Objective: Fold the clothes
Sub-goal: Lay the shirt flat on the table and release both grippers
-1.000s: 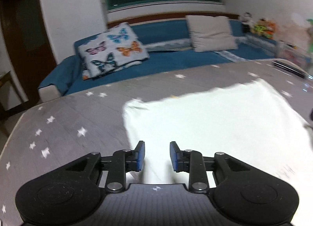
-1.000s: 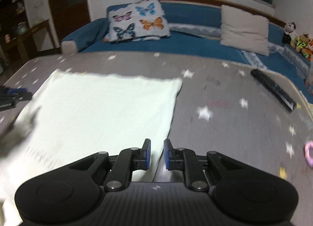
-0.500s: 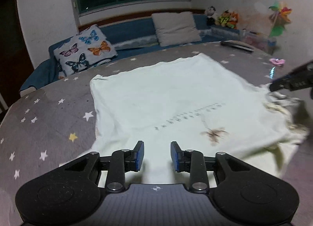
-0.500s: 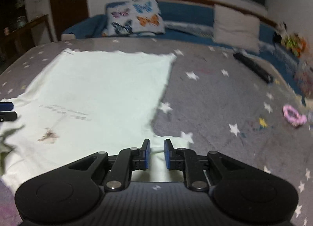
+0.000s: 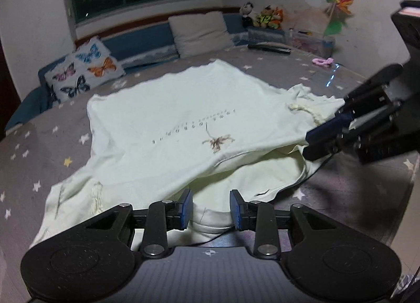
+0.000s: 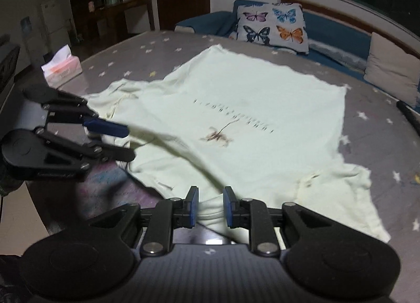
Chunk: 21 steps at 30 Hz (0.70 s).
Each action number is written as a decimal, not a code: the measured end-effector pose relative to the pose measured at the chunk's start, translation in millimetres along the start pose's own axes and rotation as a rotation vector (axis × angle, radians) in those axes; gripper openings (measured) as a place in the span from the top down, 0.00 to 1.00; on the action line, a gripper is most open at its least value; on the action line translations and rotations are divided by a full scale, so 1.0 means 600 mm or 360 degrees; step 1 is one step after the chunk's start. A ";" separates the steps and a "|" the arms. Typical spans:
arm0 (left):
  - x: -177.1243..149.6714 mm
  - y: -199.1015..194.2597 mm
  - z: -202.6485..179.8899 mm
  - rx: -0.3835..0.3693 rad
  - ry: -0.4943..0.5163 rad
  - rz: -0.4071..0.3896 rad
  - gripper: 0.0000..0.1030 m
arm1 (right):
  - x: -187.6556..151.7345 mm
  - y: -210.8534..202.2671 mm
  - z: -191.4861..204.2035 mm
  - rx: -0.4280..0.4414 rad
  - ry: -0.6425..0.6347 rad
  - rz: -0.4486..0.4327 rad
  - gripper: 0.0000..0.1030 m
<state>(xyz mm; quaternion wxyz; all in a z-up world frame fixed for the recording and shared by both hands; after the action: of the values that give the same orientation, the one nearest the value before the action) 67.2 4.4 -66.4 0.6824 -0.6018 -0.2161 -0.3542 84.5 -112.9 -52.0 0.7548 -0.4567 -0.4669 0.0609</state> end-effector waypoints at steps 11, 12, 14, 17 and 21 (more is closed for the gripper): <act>-0.020 0.018 0.013 0.0019 -0.0088 0.0065 0.92 | -0.011 0.052 -0.031 -0.0167 0.0164 0.0047 0.89; -0.020 0.010 0.015 0.0005 -0.0094 0.0049 0.93 | -0.012 0.048 -0.031 -0.0172 0.0164 0.0044 0.96; -0.018 -0.010 0.019 -0.0023 -0.0102 0.0010 0.93 | -0.015 0.037 -0.028 -0.0166 0.0160 0.0032 0.96; -0.022 -0.042 0.019 -0.0076 -0.0102 -0.0025 0.96 | -0.019 0.012 -0.013 -0.0142 0.0127 0.0020 0.97; -0.031 -0.069 0.008 -0.0134 -0.0056 -0.0044 0.96 | -0.030 -0.011 0.012 -0.0079 0.0088 0.0050 0.97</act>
<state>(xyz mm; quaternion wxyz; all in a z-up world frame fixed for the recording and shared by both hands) 24.7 12.0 -51.5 0.6477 -0.6331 -0.2211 -0.3617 66.4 -121.6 -57.7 0.7547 -0.4841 -0.4401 0.0484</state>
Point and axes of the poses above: each gripper's, at about its wrist camera, not at the fingertips, and y roughly the way its jaws point, z to its left, x to its top, the point moved 9 cm from there along y, roughly the way its jaws point, and after that the axes turned 9 degrees about x, right-handed, at the moved point
